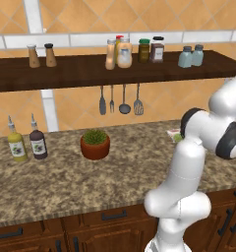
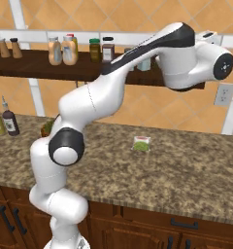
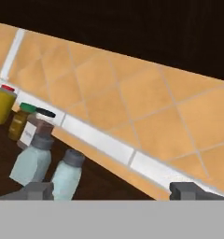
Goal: Put the shaker and condiment bottle from the counter next to their counterparts in the cabinet.
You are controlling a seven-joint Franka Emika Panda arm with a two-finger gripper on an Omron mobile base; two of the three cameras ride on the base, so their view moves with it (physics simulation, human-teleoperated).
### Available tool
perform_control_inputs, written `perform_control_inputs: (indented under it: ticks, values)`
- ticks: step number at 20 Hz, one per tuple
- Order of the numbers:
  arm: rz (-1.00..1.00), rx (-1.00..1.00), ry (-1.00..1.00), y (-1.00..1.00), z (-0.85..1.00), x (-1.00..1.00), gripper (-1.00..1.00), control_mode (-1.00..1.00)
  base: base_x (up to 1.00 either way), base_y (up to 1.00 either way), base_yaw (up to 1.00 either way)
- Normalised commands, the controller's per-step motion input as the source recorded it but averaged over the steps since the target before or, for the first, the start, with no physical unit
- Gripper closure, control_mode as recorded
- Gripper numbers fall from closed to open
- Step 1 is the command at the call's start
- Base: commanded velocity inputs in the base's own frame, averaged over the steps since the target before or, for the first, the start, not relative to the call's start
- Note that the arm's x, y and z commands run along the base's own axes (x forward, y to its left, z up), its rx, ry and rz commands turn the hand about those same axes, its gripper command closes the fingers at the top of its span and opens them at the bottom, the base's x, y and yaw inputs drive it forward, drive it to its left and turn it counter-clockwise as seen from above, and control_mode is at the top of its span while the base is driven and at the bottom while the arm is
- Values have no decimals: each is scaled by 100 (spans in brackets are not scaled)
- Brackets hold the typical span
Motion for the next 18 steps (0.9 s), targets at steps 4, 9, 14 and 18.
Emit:
perform_control_inputs:
  ticks: [4, 9, 14, 18]
  values:
    - [-16, -25, -1, -84, 2, -100, -100, -100, 0, 0, 0]
    - [-15, -23, -2, -87, 0, -100, -100, -100, 0, 0, 0]
    - [-20, -23, -1, -71, 0, -100, -100, -100, 0, 0, 0]
    - [-25, -22, 0, -60, 0, -100, -100, -100, 0, 0, 0]
